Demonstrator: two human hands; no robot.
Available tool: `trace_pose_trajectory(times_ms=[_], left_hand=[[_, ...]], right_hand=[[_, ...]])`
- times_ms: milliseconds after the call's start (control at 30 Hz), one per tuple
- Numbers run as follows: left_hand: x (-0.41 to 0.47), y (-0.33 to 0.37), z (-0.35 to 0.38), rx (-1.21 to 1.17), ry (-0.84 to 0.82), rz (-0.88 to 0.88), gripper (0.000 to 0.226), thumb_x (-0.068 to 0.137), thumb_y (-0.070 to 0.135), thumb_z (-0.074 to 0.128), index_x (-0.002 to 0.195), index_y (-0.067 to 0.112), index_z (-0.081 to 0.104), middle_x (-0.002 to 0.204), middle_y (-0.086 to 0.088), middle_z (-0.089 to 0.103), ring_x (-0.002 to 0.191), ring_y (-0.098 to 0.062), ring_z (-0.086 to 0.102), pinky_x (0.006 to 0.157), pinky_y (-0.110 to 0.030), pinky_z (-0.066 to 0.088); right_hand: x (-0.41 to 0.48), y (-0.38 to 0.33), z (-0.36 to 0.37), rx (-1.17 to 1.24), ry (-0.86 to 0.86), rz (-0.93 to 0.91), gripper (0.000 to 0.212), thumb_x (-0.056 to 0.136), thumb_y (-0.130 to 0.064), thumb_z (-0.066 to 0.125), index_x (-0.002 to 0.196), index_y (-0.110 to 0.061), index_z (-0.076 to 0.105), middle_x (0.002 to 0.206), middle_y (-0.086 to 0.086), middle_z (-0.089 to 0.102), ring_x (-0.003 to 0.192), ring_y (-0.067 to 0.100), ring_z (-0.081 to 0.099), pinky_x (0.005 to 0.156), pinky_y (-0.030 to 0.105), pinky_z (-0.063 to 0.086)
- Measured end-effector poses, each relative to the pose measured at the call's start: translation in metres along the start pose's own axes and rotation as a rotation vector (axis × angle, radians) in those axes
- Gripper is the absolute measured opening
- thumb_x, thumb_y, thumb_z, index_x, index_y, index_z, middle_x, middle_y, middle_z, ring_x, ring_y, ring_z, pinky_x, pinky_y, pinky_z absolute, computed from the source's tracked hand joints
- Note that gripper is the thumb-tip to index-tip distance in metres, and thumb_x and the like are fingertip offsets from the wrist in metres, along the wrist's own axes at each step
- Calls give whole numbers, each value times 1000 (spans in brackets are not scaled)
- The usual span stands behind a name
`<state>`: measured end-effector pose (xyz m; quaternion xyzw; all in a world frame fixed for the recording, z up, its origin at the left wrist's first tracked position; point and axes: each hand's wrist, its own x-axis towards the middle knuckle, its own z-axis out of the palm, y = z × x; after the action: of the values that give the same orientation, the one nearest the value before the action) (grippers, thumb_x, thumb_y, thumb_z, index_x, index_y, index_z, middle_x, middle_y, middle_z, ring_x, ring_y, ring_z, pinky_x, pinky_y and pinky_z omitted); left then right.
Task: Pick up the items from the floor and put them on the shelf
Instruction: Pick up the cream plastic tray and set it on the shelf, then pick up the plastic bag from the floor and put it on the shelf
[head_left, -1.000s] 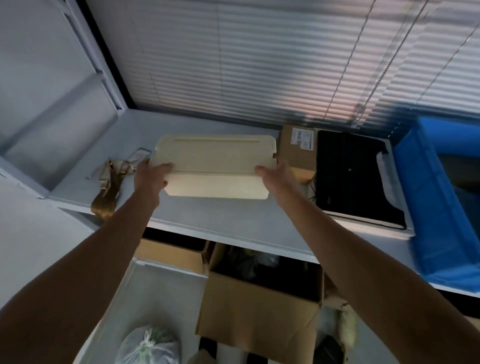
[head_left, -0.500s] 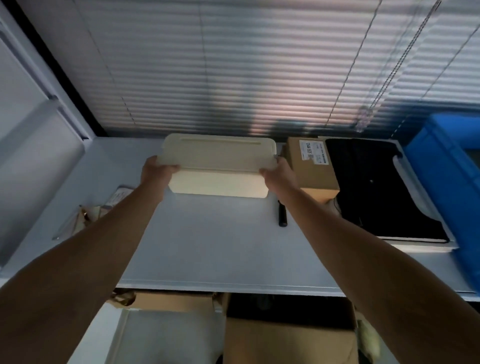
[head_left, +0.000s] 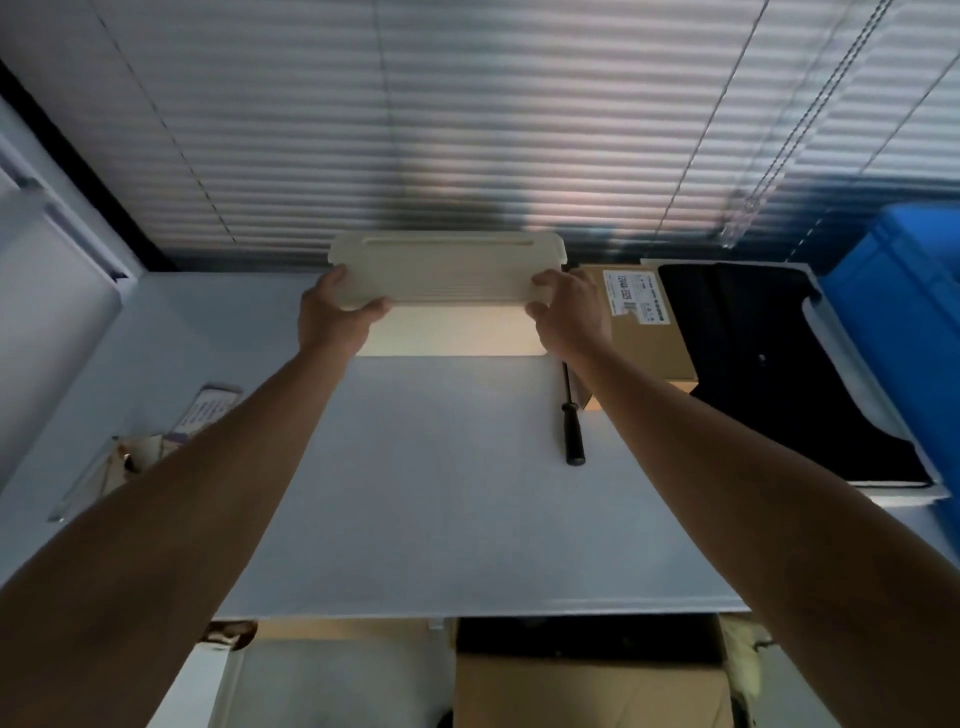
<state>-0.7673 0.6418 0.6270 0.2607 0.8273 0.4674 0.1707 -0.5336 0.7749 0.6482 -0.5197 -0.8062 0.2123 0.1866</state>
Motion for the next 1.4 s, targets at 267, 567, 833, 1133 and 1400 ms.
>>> trace_pose_trajectory(times_ms=[267, 567, 833, 1133, 1400], left_hand=[[17, 18, 4, 118, -60, -25, 83, 77, 39, 81, 148, 18, 44, 149, -6, 50, 133, -22, 50, 103, -21, 38], [-7, 14, -1, 84, 56, 18, 74, 77, 37, 80, 141, 14, 52, 142, -11, 52, 126, -25, 55, 100, -23, 41], [-160, -5, -10, -70, 8, -2, 25, 77, 27, 71, 102, 26, 70, 99, 3, 72, 90, -16, 66, 85, -32, 52], [-413, -165, -41, -163, -128, -335, 11, 73, 28, 68, 79, 36, 73, 75, 5, 73, 73, -19, 69, 70, -35, 54], [-588, -402, -97, 44, -166, -1002, 6, 72, 25, 68, 77, 24, 73, 85, -11, 76, 85, -30, 73, 82, -43, 56]], right_hand=[[12, 4, -3, -24, -94, -2, 58, 90, -5, 56, 145, -24, 49, 146, 7, 41, 130, 28, 48, 102, 33, 41], [-23, 9, -24, -9, -91, -23, 51, 89, -9, 57, 139, -22, 55, 148, 5, 43, 121, 26, 55, 84, 27, 39], [-149, 20, -75, 206, -57, -68, 18, 93, -22, 56, 100, -20, 73, 96, -5, 72, 87, 11, 65, 72, 23, 50], [-393, 68, -36, 419, -328, -93, 10, 91, -20, 61, 84, -21, 68, 69, -13, 63, 62, 0, 58, 56, 10, 40], [-599, 118, 168, 92, -1060, -65, 12, 88, -29, 59, 83, -19, 65, 71, -8, 62, 67, 7, 58, 71, 33, 53]])
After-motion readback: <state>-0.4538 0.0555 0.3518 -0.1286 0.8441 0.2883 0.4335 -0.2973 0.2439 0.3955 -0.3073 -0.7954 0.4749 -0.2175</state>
